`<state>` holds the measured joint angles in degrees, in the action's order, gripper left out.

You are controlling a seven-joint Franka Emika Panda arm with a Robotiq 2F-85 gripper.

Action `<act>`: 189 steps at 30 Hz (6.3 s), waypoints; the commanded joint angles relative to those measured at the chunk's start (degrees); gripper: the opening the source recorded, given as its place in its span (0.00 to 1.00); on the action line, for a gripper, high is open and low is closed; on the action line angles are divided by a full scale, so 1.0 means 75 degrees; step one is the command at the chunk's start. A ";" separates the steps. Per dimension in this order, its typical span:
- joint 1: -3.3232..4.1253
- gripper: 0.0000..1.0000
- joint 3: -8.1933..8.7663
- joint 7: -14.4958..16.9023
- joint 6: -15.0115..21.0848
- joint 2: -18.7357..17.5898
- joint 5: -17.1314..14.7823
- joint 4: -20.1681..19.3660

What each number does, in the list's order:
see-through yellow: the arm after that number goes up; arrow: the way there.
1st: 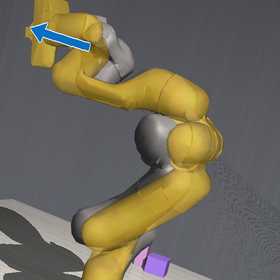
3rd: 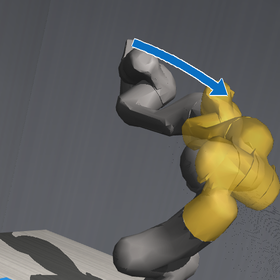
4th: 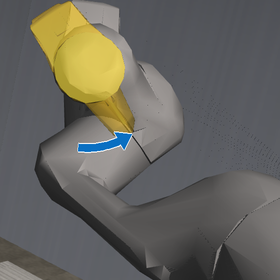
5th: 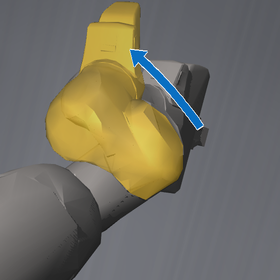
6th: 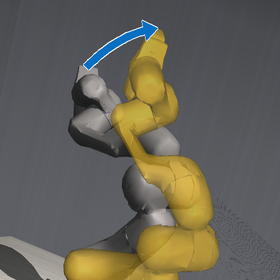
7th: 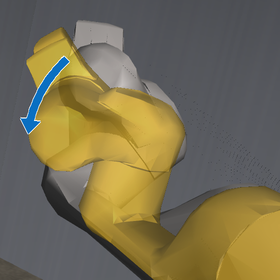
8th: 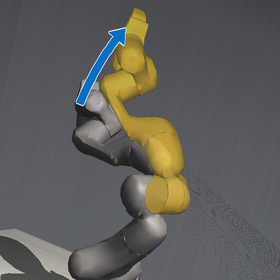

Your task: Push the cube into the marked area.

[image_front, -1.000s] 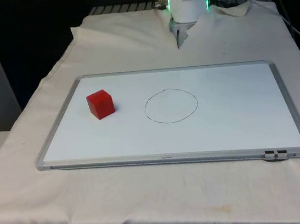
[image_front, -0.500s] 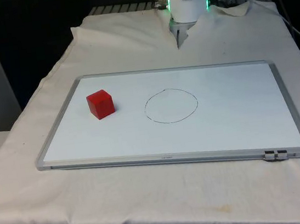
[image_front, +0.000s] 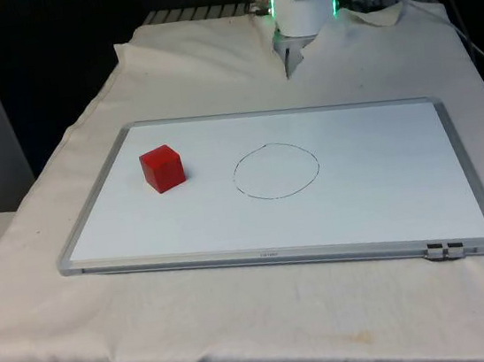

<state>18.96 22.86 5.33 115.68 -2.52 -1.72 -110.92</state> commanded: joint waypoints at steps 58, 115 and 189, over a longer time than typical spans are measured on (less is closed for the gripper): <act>-0.0619 0.00 0.1818 0.3140 0.2956 -0.3812 -0.2567 0.0863; -0.0833 0.00 0.2384 0.4813 0.2659 -0.5661 -0.3774 0.1581; -0.0657 0.00 0.2200 0.8258 0.0795 -0.5630 -0.5982 0.1742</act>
<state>14.04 39.36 66.98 121.18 -45.03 -46.12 -97.46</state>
